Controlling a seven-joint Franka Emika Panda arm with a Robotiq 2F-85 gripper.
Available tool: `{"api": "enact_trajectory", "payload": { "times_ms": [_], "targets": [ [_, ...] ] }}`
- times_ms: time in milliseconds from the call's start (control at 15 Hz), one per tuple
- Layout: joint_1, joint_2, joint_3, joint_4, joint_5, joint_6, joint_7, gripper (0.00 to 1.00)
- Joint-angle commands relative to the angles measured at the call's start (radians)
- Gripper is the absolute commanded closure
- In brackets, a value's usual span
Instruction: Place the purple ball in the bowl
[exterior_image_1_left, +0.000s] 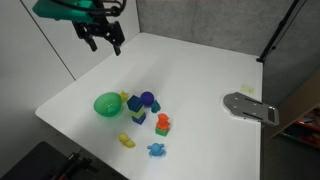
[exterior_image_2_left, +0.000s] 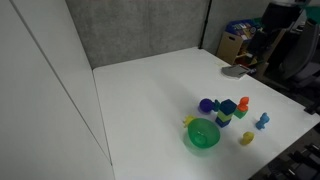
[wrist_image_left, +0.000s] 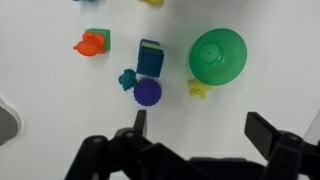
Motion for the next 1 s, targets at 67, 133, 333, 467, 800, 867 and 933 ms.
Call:
{"api": "enact_trajectory", "payload": {
  "times_ms": [67,133,333,467,800,867,933],
  "targets": [
    [-0.007,0.169,-0.002,0.090,0.026,0.066,0.018,0.00],
    [-0.009,0.200,-0.003,0.098,0.027,0.088,0.022,0.00],
    [-0.017,0.291,-0.008,0.129,0.022,0.145,0.039,0.00],
    [-0.024,0.350,-0.012,0.156,0.025,0.172,0.048,0.00],
    [-0.033,0.490,-0.020,0.225,0.023,0.239,0.084,0.00],
    [-0.034,0.516,-0.022,0.239,0.019,0.251,0.092,0.00],
    [-0.035,0.541,-0.023,0.254,0.018,0.257,0.098,0.00]
  ]
}}
